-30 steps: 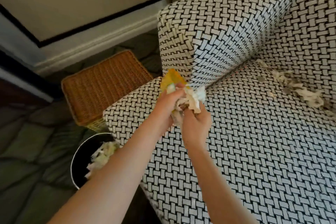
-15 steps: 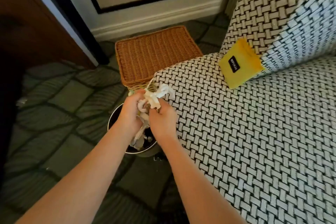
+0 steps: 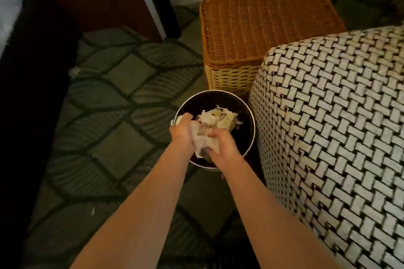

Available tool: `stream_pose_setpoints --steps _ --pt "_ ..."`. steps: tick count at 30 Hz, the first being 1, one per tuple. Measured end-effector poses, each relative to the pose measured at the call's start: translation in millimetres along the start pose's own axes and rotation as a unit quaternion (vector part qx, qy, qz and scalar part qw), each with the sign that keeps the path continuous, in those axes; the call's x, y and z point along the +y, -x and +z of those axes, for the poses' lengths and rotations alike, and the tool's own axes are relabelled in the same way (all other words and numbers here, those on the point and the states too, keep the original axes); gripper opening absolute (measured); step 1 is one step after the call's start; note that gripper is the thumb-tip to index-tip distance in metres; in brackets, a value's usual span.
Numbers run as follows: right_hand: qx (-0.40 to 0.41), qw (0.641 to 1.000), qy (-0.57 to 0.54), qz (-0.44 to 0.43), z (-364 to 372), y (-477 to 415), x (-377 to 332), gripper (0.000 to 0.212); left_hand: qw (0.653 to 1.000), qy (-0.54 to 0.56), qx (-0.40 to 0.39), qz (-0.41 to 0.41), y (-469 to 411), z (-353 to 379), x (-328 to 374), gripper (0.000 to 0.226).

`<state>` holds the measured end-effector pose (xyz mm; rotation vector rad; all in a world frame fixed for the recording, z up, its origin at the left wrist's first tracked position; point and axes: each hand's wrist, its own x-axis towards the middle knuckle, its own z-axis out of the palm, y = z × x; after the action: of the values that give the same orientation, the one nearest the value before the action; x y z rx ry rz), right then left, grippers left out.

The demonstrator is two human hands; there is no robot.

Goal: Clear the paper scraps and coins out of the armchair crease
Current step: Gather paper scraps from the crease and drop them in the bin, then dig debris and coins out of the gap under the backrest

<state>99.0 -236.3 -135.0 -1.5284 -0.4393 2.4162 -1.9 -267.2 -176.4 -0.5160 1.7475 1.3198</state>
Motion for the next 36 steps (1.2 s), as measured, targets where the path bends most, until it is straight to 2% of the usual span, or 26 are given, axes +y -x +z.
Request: stream_pose_setpoints --steps 1,2,5,6,12,17,20,25,29,33,36 --pt "-0.011 0.999 -0.036 0.005 -3.8 -4.0 -2.0 0.044 1.0 0.003 -0.013 -0.014 -2.5 0.3 0.9 0.09" --pt "-0.011 0.998 -0.056 0.005 -8.4 -7.9 -4.1 0.045 0.999 0.002 -0.021 -0.026 2.5 0.6 3.4 0.085" --pt "0.003 0.998 -0.055 0.018 -17.7 -10.5 -8.4 0.039 0.999 -0.028 -0.009 -0.022 52.4 5.7 20.3 0.051" --pt "0.01 0.998 -0.054 0.02 -20.6 -9.7 -10.0 0.04 0.999 -0.039 -0.004 -0.026 53.3 5.2 18.9 0.047" --pt "0.026 0.997 -0.066 0.016 -27.0 17.8 -27.9 0.041 0.993 -0.103 -0.04 -0.035 75.9 5.1 24.5 0.037" --pt "-0.005 0.999 -0.045 -0.004 -26.1 67.6 -58.6 0.042 0.987 -0.14 -0.085 0.0 108.3 17.8 35.9 0.03" --pt "-0.035 0.997 -0.054 -0.033 -32.5 104.8 -78.9 0.041 0.979 -0.151 -0.133 0.023 152.1 37.4 46.1 0.023" --pt "-0.031 0.991 -0.076 -0.104 -62.2 163.9 -106.8 0.04 0.974 -0.118 -0.184 0.063 225.2 70.7 53.1 0.02" --pt "0.011 0.978 -0.125 -0.166 -108.8 219.3 -133.6 0.039 0.949 -0.151 -0.262 0.089 290.1 101.9 39.4 0.019" --pt "0.077 0.962 -0.187 -0.185 -172.0 257.4 -157.8 0.034 0.916 -0.207 -0.335 0.08 347.9 152.0 14.3 0.021" --pt "0.132 0.955 -0.184 -0.193 -224.6 280.6 -183.3 0.027 0.887 -0.261 -0.371 0.09 384.5 205.5 -4.0 0.023"
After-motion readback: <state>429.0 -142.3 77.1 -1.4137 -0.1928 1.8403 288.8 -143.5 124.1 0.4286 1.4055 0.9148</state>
